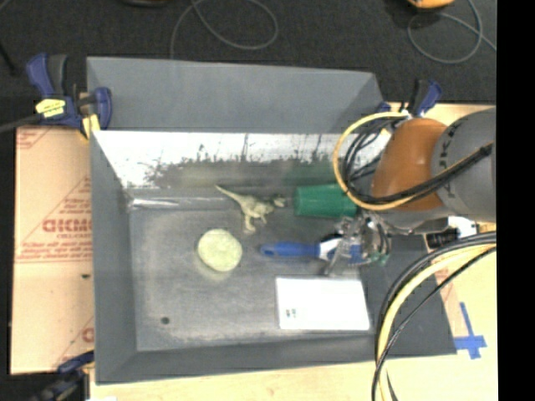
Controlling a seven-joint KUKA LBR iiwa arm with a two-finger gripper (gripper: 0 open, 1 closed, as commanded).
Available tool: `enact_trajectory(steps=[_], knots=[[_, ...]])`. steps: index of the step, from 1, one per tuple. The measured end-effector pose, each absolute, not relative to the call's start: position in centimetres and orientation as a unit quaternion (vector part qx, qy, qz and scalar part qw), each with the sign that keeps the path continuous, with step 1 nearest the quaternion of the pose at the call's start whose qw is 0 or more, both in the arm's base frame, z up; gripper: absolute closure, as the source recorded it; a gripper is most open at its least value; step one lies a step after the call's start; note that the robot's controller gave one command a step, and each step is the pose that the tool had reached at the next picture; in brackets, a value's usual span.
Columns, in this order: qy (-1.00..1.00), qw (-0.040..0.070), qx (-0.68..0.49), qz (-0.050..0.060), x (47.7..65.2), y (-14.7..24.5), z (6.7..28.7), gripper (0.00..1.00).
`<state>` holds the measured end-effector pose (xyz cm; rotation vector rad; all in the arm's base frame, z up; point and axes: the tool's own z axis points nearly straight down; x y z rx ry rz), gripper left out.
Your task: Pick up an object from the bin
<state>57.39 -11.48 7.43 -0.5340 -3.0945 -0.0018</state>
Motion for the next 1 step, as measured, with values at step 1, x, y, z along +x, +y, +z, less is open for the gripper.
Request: enact_trajectory(steps=[1], knots=[[-0.986,0.003,-0.169,0.0,57.25,-11.54,9.54,1.0]])
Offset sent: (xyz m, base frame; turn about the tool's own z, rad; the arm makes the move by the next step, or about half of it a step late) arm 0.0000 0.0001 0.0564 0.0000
